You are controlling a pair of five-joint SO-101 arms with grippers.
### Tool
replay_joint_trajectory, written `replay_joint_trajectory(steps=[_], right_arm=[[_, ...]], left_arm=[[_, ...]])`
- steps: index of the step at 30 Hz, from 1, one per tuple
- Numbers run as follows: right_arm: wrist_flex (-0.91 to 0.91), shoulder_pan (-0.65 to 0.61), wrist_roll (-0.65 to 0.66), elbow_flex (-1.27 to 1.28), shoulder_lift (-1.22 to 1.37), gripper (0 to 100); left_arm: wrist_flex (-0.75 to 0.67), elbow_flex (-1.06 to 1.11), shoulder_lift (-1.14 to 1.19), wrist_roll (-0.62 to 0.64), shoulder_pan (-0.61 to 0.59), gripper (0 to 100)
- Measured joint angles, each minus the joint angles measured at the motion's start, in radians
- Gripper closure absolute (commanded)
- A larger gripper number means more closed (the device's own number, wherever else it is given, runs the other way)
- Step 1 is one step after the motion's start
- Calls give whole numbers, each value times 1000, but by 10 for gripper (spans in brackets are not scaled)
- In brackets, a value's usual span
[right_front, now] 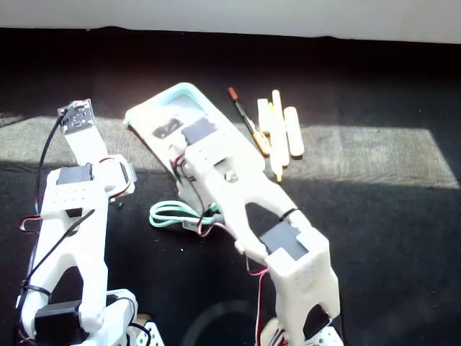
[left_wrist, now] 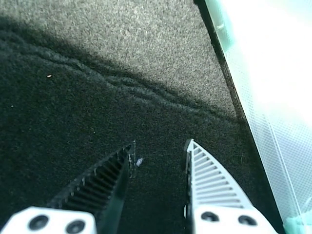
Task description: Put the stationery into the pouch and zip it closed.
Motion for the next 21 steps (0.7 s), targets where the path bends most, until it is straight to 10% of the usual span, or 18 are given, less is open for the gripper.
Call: replay_joint_trajectory(steps=[21], right_arm=[[83,-17,173,222,-2,851]], left_arm=[[0,0,0,-2,-212,822]])
